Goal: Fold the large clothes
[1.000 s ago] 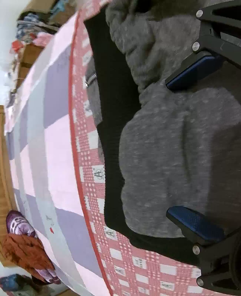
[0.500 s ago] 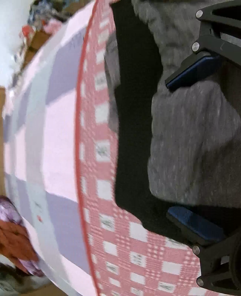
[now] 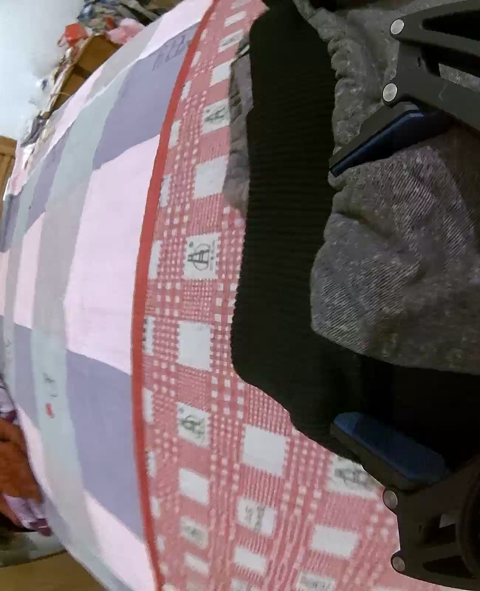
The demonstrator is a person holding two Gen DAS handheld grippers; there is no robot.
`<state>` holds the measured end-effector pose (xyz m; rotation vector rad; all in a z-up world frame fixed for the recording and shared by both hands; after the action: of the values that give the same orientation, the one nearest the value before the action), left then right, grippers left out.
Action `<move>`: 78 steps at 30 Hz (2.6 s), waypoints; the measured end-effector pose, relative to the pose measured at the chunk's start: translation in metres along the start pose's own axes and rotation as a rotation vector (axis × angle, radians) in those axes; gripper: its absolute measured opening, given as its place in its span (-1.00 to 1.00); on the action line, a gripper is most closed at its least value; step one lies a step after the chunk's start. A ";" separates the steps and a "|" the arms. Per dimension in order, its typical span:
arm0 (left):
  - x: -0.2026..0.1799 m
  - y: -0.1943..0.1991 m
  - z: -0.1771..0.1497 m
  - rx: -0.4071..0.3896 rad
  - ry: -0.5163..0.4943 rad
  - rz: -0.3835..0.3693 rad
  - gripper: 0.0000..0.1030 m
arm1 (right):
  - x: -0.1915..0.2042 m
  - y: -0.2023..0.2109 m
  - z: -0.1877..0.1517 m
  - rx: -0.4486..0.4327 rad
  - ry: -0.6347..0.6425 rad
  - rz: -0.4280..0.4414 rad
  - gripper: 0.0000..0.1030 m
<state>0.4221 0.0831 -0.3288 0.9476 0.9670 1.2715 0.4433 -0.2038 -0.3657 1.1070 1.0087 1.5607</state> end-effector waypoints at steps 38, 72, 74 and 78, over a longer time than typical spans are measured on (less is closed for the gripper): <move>0.067 0.083 -0.146 -0.130 0.057 0.088 1.00 | -0.056 0.099 -0.180 -0.105 -0.193 -0.280 0.99; 0.132 0.097 -0.233 0.013 0.230 -0.071 1.00 | -0.044 0.128 -0.270 -0.059 -0.163 -0.363 0.99; 0.132 0.094 -0.237 0.025 0.225 -0.097 1.00 | -0.048 0.127 -0.281 -0.039 -0.170 -0.360 0.99; 0.120 0.092 -0.222 0.010 0.156 -0.155 1.00 | -0.052 0.121 -0.287 -0.021 -0.159 -0.347 0.99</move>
<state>0.1887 0.2159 -0.3189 0.7735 1.1467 1.2236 0.1473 -0.3095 -0.3328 0.9655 1.0119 1.1851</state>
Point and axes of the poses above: each gripper's, at about its wrist camera, not at the fingertips, and y roughly against the way its jaws point, x to its left, z to its top, the point moved 3 cm from there along -y, roughly the way its jaws point, and after that the axes turned 13 degrees about x, right-handed, at the moved point
